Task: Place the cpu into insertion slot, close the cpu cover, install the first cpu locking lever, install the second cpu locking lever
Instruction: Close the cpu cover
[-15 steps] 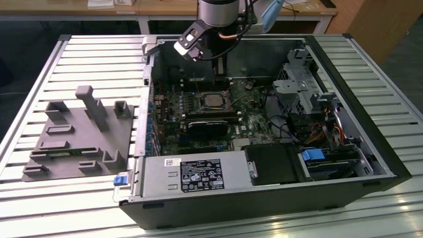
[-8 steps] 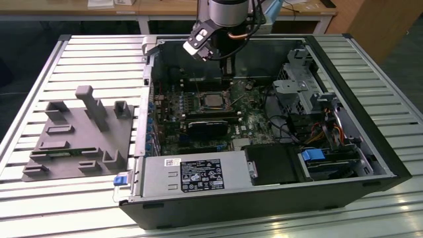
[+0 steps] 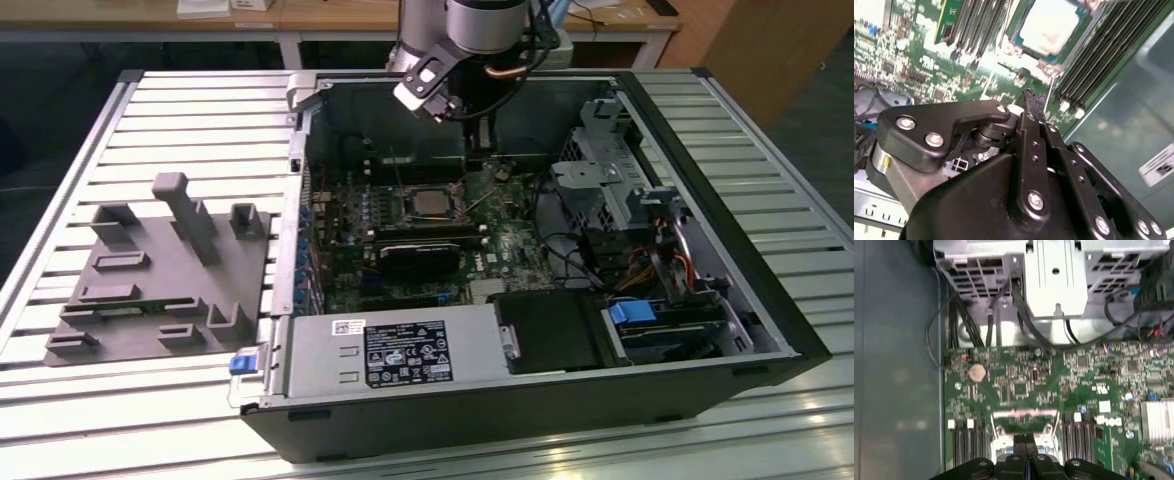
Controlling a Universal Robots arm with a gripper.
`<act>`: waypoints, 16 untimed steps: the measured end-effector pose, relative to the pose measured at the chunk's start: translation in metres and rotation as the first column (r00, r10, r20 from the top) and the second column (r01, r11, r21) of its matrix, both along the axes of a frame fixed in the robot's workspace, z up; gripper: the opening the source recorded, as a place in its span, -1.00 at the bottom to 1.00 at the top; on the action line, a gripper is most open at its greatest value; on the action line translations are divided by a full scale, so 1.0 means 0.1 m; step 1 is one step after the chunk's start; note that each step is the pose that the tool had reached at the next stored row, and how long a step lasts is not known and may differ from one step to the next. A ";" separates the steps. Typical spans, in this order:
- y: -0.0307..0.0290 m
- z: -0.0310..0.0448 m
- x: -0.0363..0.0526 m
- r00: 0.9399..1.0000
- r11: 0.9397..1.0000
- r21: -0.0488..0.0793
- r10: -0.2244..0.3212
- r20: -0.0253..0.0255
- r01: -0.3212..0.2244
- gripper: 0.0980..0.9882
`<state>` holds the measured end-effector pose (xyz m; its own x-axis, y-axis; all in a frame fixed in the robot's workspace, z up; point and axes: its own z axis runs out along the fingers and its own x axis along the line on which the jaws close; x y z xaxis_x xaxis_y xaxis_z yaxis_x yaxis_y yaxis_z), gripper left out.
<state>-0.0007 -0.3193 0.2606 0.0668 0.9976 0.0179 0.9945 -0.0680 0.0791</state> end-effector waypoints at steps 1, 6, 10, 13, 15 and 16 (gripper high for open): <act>0.000 0.000 0.029 1.000 1.000 0.000 0.000 0.000 0.000 -0.98; 0.000 0.000 0.194 1.000 1.000 0.000 0.000 0.000 0.000 -0.98; 0.000 0.000 0.326 1.000 1.000 0.000 0.000 -0.001 0.000 -0.98; 0.001 -0.003 0.408 1.000 1.000 0.000 0.000 -0.001 0.000 -0.98; 0.001 -0.013 0.447 1.000 1.000 0.000 0.000 -0.001 0.000 -0.98; 0.001 -0.021 0.461 1.000 1.000 0.000 0.000 -0.001 0.000 -0.98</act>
<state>0.0454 -0.3192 0.2584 0.0670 0.9976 0.0179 0.9946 -0.0682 0.0780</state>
